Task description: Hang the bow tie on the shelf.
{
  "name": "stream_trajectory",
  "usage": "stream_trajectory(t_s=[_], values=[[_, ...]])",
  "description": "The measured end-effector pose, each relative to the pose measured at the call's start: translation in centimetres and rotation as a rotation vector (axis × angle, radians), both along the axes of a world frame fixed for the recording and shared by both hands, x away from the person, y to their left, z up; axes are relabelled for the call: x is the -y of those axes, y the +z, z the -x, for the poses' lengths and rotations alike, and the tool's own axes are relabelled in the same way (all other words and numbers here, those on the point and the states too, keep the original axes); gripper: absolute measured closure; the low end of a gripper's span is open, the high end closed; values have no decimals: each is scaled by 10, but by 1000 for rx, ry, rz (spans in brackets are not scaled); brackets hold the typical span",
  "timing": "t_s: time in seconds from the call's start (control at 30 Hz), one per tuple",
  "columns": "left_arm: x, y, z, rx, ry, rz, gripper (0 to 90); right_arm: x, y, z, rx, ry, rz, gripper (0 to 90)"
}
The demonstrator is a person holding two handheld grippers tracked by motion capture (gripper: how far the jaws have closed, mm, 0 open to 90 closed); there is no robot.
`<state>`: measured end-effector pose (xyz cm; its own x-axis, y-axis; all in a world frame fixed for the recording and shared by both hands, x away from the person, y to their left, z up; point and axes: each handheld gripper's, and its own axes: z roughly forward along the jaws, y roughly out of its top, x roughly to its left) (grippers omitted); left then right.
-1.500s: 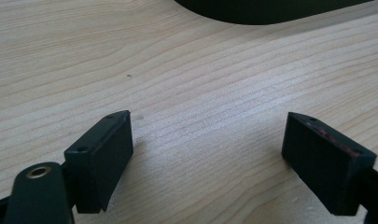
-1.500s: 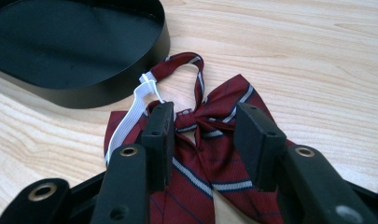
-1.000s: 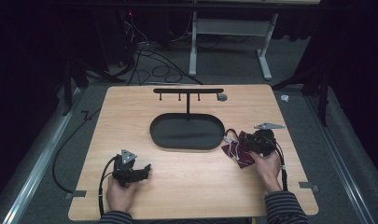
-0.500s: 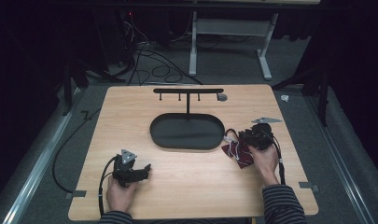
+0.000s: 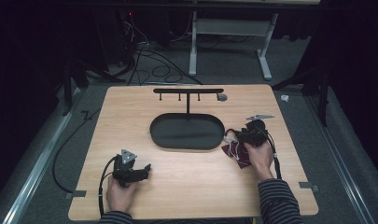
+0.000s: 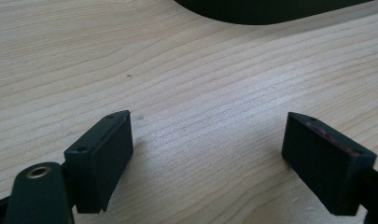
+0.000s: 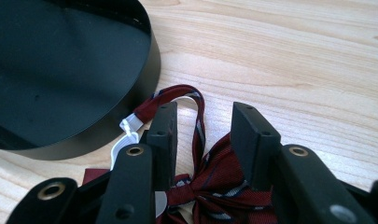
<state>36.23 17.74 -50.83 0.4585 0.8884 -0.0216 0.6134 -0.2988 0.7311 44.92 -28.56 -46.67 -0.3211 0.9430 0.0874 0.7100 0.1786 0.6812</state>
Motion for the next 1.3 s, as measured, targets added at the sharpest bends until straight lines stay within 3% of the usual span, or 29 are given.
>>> stream_trajectory(t_s=[0.43, 0.73, 1.0, 1.3], values=[[0, 0, 0, 0, 0, 0, 168, -7, -10, -11, -31, -8, 24, 661], [0, 0, 0, 0, 0, 0, 168, -12, -19, -17, -60, -14, 65, 746], [0, 0, 0, 0, 0, 0, 168, -16, -20, -17, -47, 9, 108, 894], [0, 0, 0, 0, 0, 0, 168, -15, -15, -14, -29, 17, 108, 900]])
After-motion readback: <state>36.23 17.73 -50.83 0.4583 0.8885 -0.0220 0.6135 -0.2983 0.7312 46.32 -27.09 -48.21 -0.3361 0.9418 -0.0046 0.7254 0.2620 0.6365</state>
